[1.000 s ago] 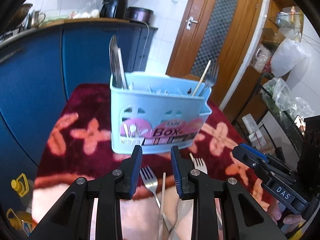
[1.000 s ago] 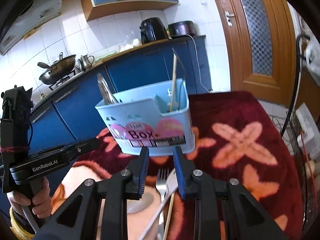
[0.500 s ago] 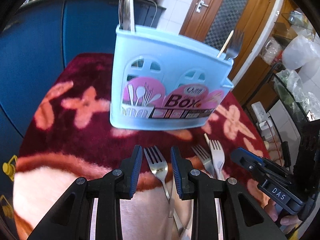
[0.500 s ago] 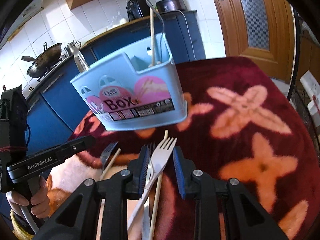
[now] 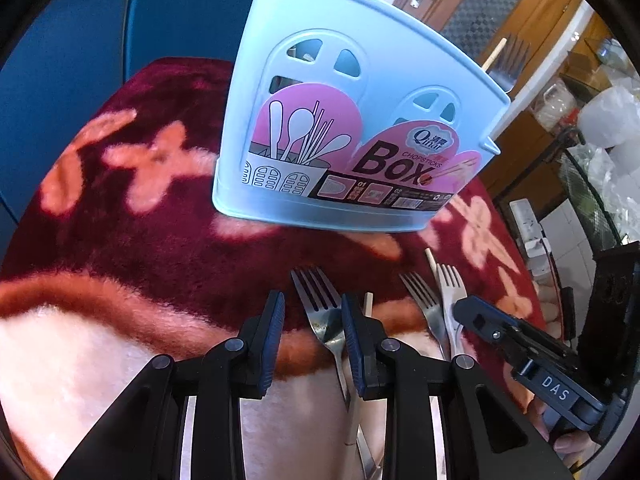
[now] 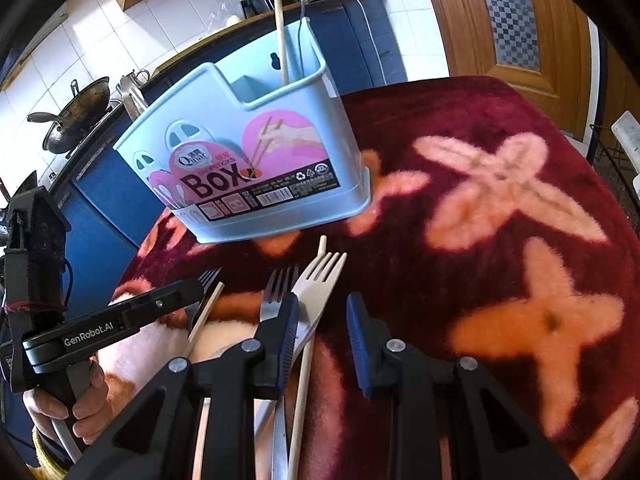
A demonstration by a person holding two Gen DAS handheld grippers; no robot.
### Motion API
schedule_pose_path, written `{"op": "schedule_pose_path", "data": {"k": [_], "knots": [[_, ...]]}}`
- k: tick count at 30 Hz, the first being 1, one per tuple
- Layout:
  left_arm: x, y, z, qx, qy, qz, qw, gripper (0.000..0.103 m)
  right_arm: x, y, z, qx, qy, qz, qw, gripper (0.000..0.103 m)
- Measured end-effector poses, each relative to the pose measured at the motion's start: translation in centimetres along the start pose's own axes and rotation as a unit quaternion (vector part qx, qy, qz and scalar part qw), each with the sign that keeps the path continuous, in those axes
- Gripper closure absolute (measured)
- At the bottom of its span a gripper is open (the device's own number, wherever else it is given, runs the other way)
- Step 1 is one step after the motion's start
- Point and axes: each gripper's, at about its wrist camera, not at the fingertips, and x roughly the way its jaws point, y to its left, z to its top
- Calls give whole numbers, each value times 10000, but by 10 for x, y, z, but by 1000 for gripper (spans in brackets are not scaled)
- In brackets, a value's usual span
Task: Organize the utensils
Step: 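Grasp a silver fork with the left tool while the right grasps a white plastic fork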
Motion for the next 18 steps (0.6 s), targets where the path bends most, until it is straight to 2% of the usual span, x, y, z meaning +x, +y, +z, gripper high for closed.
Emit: {"op": "schedule_pose_path", "data": {"k": [8, 13, 15, 18], "knots": [[5, -5, 0, 38, 39, -233, 9997, 74, 2, 2, 4, 12, 15, 29, 10000, 75], [7, -1, 1, -136, 74, -513, 9986, 90, 3, 2, 6, 58, -24, 93, 9999, 83], [6, -1, 1, -139, 66, -563, 9983, 91, 2, 3, 6, 46, -49, 156, 9999, 92], [5, -4, 0, -51, 51, -548, 9985, 93, 1, 6, 6, -56, -67, 151, 9998, 93]]}}
